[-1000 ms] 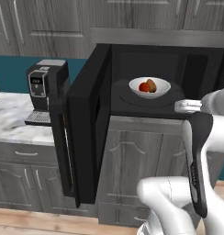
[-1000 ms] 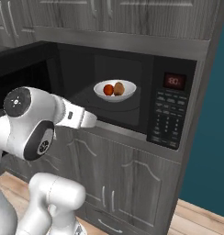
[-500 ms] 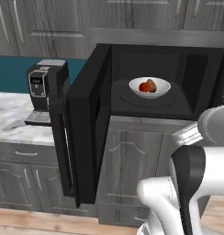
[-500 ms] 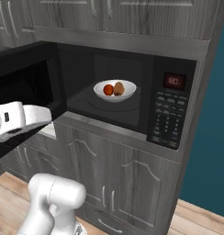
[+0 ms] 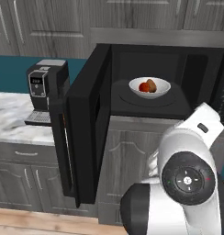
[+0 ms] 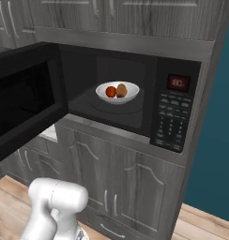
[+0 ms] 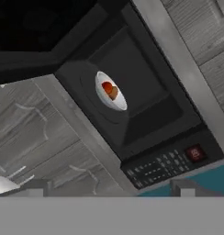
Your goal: Place the bowl containing the potato and tomato in the microwave. Close the microwave door and press the start button to microwave the meal.
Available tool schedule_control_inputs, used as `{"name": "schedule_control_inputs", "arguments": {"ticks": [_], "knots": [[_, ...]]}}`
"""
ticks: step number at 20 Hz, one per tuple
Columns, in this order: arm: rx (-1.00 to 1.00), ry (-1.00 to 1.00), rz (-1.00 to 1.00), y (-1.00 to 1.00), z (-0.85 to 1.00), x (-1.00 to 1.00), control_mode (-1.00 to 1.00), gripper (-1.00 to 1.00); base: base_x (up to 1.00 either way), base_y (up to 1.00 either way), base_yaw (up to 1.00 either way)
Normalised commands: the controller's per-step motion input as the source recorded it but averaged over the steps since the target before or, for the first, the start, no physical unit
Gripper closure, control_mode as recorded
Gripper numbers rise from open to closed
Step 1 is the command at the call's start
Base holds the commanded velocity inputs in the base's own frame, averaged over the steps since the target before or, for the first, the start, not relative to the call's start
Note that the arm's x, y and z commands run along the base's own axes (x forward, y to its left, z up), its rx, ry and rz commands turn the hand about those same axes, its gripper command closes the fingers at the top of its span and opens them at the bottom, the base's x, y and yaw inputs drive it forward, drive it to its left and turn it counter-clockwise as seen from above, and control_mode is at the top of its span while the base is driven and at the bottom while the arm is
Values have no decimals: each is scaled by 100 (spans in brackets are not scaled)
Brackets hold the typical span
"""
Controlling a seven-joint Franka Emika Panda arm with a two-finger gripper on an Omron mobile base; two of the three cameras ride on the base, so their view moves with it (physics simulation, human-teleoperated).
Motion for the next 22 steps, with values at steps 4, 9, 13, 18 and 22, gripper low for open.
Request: {"name": "schedule_control_inputs", "arguments": {"ticks": [4,9,13,18,22], "knots": [[-35,0,0,100,0,-10,-100,-100,0,0,0],[-35,0,0,100,0,0,-100,-100,0,0,0],[-39,0,0,100,-3,0,-100,-100,0,0,0],[-40,0,0,100,-38,0,-100,-100,0,0,0],[-37,0,0,100,-54,14,-100,-100,0,0,0]]}}
